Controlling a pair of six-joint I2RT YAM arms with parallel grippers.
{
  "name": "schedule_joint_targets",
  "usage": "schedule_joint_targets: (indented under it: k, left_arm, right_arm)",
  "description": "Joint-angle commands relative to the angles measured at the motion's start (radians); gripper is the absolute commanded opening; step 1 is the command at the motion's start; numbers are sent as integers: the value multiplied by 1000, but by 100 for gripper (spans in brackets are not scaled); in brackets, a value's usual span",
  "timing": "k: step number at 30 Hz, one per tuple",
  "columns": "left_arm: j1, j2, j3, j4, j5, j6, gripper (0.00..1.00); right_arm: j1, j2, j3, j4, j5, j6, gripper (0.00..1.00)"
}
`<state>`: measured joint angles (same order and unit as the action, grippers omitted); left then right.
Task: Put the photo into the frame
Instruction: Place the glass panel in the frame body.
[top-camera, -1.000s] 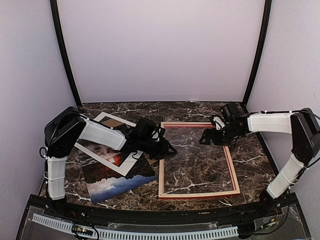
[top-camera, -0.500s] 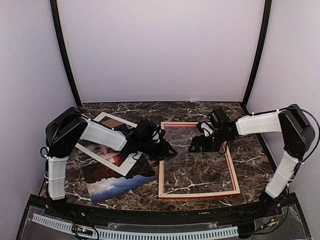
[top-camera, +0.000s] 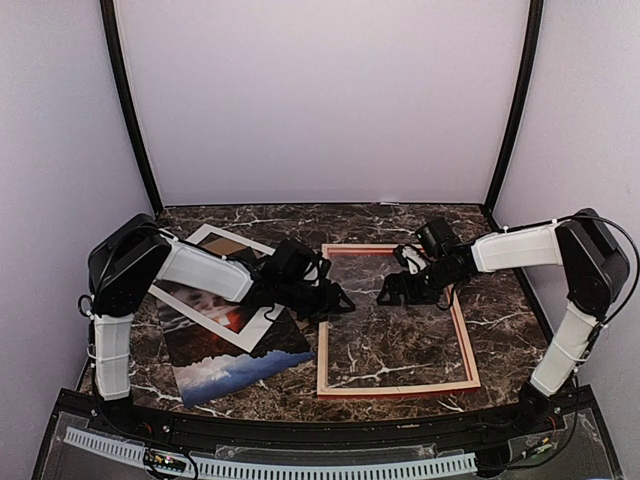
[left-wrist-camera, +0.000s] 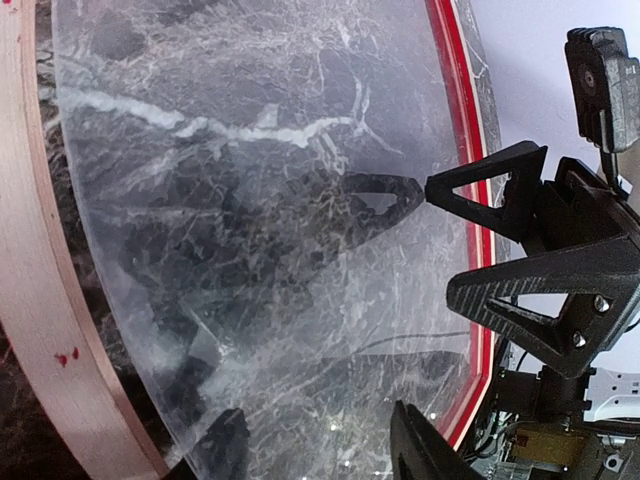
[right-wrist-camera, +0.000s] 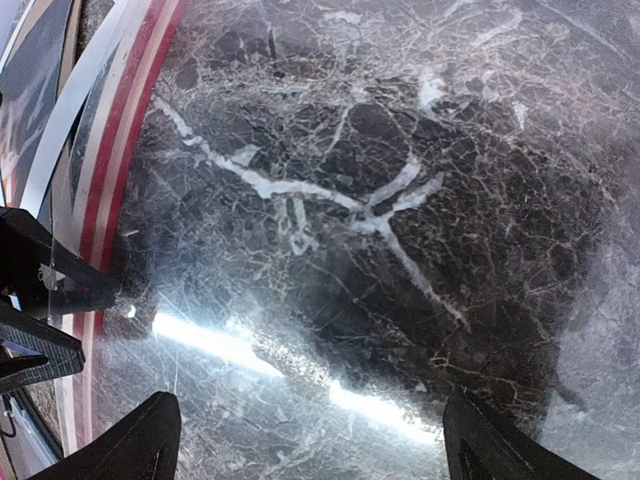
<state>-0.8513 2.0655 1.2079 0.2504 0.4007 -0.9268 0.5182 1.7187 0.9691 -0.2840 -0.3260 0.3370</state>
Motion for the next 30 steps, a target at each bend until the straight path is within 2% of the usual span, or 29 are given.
schedule_joint_targets:
  k: [1, 17, 30]
  left_arm:
    - [-6, -91, -17, -51, -44, 45, 52]
    - [-6, -209, -68, -168, -160, 118, 54]
    - [-6, -354, -121, -301, -373, 221, 56]
  right_arm:
    - [5, 21, -18, 14, -3, -4, 92]
    - [5, 28, -17, 0, 2, -18, 92]
    - [5, 31, 2, -18, -1, -29, 93]
